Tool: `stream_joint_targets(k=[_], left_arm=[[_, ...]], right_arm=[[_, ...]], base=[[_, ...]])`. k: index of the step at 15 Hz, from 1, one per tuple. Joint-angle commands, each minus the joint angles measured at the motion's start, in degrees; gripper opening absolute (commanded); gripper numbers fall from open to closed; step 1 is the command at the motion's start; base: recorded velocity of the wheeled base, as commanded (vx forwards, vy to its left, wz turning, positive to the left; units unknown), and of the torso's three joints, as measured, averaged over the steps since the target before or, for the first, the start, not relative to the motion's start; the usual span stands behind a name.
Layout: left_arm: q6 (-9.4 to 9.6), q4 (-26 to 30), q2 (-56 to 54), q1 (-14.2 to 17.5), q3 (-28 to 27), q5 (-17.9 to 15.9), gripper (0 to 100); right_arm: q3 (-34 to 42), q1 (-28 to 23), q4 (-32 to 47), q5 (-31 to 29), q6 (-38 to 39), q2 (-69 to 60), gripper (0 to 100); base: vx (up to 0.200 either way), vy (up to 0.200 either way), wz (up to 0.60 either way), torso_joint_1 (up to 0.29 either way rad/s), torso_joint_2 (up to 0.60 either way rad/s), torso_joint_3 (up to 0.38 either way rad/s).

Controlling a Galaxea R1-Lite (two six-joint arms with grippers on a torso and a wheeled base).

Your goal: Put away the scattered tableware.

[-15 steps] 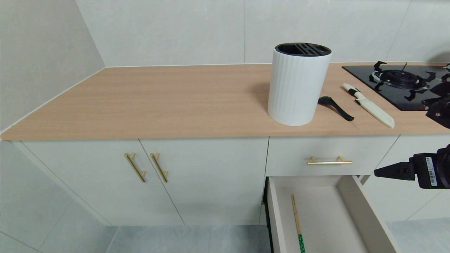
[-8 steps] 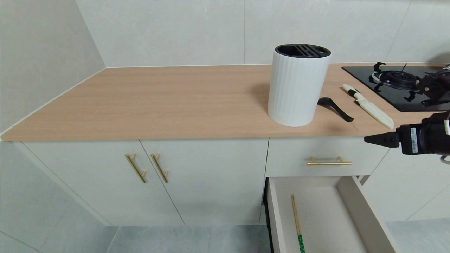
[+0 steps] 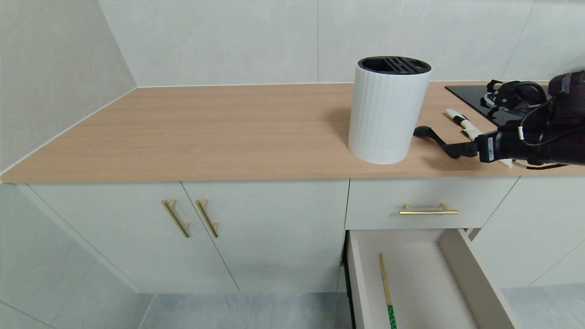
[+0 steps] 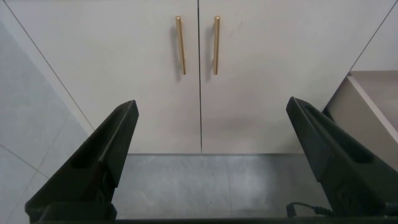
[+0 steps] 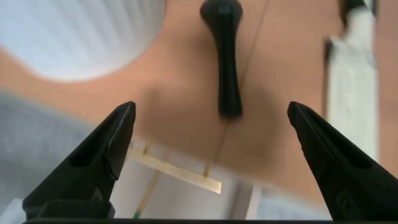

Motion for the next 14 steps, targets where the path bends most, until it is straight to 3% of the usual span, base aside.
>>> stream_joint_targets(k=[1,4,14], left_arm=[[-0.01,0.0,0.07,0.02,0.01,0.01,100],[-0.01,0.0,0.07,0.02,0.01,0.01,100],[-0.01,0.0,0.07,0.02,0.01,0.01,100]], right_arm=[[-1.47,-0.11,-1.73,0.7,-0.52,6.18,100],[-1.39,-0.19,-2.78,3.69,-0.79,7.41,100],[-2.97,-0.46,-11.57,3.69,5.54,10.84,100]], base=[[0.0,0.0,0.0,0.0,0.0,0.0],[0.0,0.0,0.0,0.0,0.0,0.0],[0.0,0.0,0.0,0.0,0.0,0.0]])
